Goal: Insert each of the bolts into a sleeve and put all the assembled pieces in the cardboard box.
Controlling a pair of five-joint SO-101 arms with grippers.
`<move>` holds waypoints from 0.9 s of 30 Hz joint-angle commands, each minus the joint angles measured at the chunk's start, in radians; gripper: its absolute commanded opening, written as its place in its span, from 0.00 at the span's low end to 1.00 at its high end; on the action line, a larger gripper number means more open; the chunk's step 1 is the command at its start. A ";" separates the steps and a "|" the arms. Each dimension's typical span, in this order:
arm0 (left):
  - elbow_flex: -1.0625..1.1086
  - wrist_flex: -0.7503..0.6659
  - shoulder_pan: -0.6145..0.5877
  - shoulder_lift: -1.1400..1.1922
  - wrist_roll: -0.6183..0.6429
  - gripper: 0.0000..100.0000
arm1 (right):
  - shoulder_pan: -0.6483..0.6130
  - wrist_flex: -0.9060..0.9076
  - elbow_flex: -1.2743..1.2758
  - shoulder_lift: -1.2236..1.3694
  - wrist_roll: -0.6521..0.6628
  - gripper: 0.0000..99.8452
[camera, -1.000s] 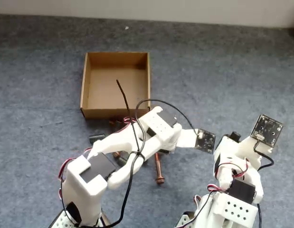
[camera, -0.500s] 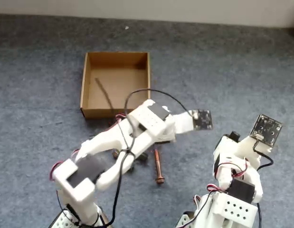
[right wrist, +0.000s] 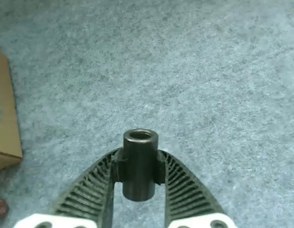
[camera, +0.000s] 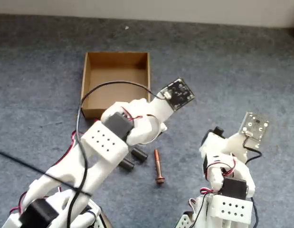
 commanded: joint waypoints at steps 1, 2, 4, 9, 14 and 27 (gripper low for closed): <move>0.065 -0.006 -0.013 -0.200 0.137 0.01 | -0.116 -0.015 -0.015 -0.016 -0.017 0.01; 0.085 -0.006 -0.013 -0.237 0.167 0.01 | -0.143 -0.016 -0.016 -0.016 -0.018 0.01; 0.120 -0.006 -0.015 -0.309 0.224 0.01 | -0.202 -0.021 -0.018 -0.016 -0.020 0.01; 0.223 -0.011 -0.051 -0.519 0.296 0.01 | -0.363 -0.022 -0.016 -0.054 -0.021 0.01; 0.397 -0.186 -0.142 -0.731 0.298 0.01 | -0.490 -0.097 -0.001 -0.217 -0.021 0.01; 0.800 -0.592 -0.318 -1.213 0.620 0.01 | -0.762 -0.499 0.484 -0.404 0.002 0.01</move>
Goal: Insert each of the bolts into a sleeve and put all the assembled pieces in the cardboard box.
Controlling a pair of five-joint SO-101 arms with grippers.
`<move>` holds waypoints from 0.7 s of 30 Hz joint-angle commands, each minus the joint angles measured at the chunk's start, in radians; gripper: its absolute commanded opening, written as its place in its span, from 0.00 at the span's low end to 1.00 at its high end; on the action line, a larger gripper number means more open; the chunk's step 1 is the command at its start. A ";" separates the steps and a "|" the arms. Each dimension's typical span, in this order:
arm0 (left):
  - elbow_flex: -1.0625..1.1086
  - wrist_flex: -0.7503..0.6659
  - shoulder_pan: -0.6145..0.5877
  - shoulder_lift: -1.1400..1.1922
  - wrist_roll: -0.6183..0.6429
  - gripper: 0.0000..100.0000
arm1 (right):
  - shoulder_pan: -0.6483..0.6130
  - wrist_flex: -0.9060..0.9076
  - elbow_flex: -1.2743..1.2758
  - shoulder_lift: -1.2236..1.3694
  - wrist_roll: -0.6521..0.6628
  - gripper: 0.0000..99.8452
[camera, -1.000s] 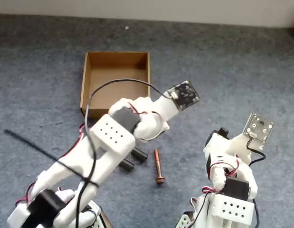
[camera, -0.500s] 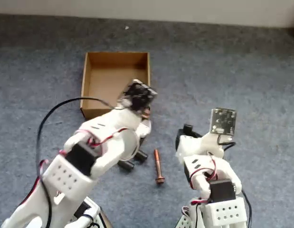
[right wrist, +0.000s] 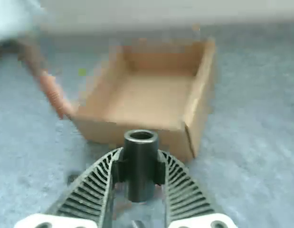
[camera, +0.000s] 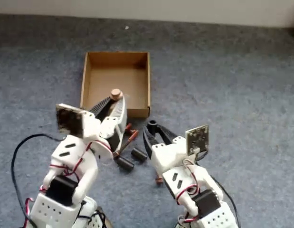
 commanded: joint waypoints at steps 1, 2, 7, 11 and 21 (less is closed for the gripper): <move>0.041 -0.060 -0.064 -0.174 0.110 0.01 | -0.081 -0.117 0.140 0.001 0.046 0.01; 0.053 -0.060 -0.067 -0.208 0.127 0.01 | -0.096 -0.122 0.145 -0.001 0.080 0.01; 0.117 -0.060 -0.065 -0.352 0.180 0.01 | -0.194 -0.157 0.143 -0.001 0.201 0.01; 0.117 -0.060 -0.065 -0.344 0.180 0.01 | -0.252 -0.157 0.143 -0.001 0.265 0.01; 0.041 0.014 -0.064 -0.343 0.175 0.01 | -0.252 -0.157 0.143 0.001 0.285 0.01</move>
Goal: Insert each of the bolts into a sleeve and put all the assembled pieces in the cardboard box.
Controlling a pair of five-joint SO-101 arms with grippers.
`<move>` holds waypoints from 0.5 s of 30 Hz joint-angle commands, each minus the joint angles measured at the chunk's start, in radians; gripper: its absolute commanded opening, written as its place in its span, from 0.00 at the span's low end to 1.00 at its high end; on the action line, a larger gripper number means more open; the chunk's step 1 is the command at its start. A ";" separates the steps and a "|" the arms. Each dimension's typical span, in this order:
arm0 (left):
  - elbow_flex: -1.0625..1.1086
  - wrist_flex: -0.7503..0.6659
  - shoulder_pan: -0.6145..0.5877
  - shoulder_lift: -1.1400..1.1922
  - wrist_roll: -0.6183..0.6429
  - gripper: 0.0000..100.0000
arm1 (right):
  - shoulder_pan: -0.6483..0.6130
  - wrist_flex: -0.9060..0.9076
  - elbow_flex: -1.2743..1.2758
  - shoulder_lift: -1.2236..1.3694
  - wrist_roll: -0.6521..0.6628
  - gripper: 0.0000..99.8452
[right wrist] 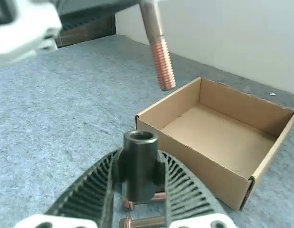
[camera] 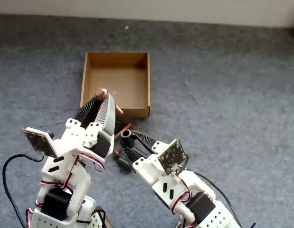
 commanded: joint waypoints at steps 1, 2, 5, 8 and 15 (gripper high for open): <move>-0.093 0.074 -0.007 -0.015 0.002 0.01 | -0.008 -0.027 0.142 -0.012 0.012 0.01; -0.114 0.103 -0.005 -0.015 0.002 0.01 | -0.008 -0.027 0.142 -0.012 0.012 0.01; -0.176 0.187 0.007 -0.015 0.002 0.01 | -0.008 -0.028 0.142 -0.012 0.012 0.01; -0.203 0.258 0.081 -0.015 -0.038 0.01 | -0.008 -0.033 0.142 -0.013 0.012 0.01; -0.202 0.281 0.156 -0.012 -0.069 0.01 | -0.015 -0.064 0.142 -0.013 0.097 0.01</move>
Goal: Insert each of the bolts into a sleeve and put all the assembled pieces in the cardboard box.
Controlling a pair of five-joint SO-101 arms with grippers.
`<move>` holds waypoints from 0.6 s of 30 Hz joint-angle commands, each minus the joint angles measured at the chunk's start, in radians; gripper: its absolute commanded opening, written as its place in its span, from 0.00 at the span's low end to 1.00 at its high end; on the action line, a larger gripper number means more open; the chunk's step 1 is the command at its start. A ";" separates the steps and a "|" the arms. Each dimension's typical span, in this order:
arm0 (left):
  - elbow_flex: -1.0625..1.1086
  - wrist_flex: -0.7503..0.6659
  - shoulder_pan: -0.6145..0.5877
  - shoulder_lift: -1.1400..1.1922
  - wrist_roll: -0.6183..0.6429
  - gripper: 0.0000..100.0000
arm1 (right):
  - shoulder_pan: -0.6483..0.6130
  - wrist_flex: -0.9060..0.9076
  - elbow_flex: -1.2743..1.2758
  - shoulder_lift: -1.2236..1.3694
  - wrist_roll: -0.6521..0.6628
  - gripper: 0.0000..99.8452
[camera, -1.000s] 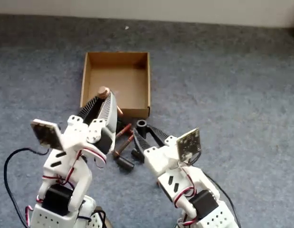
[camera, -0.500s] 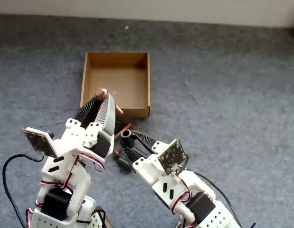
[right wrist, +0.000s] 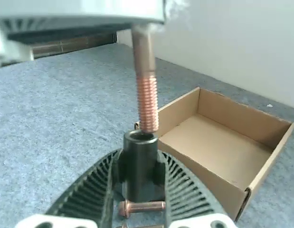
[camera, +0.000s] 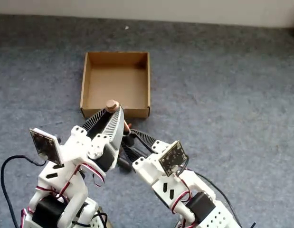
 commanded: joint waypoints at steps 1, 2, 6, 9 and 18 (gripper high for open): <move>-0.048 0.018 0.022 -0.010 -0.014 0.01 | -0.015 -0.031 0.142 -0.013 0.086 0.01; -0.048 0.026 0.022 -0.010 -0.014 0.01 | -0.013 -0.044 0.142 -0.013 0.087 0.01; -0.048 0.032 0.022 -0.010 -0.015 0.01 | -0.010 -0.056 0.142 -0.013 0.087 0.01; -0.048 0.038 0.022 -0.010 -0.015 0.01 | -0.007 -0.056 0.142 -0.013 0.087 0.01; -0.050 0.061 0.022 -0.012 -0.015 0.01 | 0.038 -0.058 0.142 -0.013 0.086 0.01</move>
